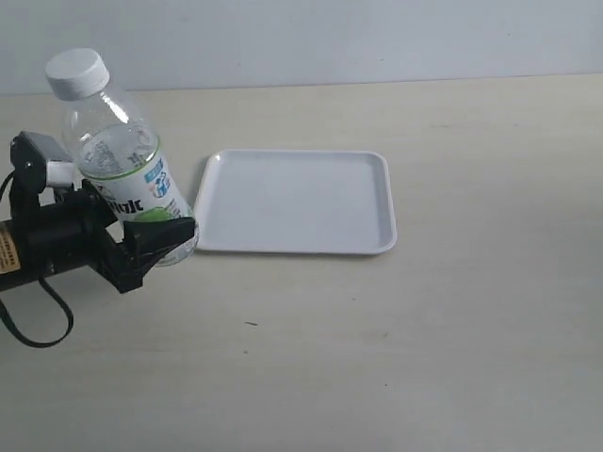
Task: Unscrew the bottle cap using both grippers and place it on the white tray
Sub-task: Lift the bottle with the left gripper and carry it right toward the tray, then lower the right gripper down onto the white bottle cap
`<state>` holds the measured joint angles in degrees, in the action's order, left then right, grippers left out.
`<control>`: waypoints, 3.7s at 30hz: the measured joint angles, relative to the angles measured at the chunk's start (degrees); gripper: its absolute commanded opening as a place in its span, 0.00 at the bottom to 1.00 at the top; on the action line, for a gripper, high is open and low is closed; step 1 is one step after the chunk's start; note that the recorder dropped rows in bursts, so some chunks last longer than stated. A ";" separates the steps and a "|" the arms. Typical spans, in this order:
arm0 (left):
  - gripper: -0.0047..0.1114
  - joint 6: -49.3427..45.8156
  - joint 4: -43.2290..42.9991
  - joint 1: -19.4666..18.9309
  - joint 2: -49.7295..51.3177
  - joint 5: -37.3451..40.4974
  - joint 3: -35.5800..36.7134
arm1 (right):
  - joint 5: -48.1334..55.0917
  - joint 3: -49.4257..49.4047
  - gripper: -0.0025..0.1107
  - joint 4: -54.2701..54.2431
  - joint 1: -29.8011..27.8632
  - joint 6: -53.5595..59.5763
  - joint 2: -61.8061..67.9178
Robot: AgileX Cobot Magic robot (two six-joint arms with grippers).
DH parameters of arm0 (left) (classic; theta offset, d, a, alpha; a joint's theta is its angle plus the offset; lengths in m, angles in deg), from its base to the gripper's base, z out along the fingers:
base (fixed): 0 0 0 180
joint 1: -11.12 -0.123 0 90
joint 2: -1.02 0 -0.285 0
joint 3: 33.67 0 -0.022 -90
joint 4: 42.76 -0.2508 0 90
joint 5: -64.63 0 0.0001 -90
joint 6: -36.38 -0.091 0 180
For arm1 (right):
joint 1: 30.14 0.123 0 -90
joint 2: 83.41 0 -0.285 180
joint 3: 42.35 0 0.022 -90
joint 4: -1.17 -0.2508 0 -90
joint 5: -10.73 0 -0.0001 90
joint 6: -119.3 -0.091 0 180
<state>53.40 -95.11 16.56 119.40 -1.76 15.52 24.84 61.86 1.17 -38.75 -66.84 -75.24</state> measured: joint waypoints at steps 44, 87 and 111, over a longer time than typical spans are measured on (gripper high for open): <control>0.04 8.66 -14.41 8.12 0.00 15.39 -7.40 | -22.28 0.00 0.02 -21.77 0.00 -4.90 0.00; 0.04 22.11 -26.15 13.73 -3.33 30.28 -10.83 | 55.33 79.56 0.56 -30.10 17.18 31.01 88.34; 0.04 23.45 -27.80 13.73 -4.06 31.65 -10.86 | 56.06 98.32 0.62 -27.74 31.81 27.92 102.02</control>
<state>76.85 -122.91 30.29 115.34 29.89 4.67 80.90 160.18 -26.56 -6.95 -38.92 26.79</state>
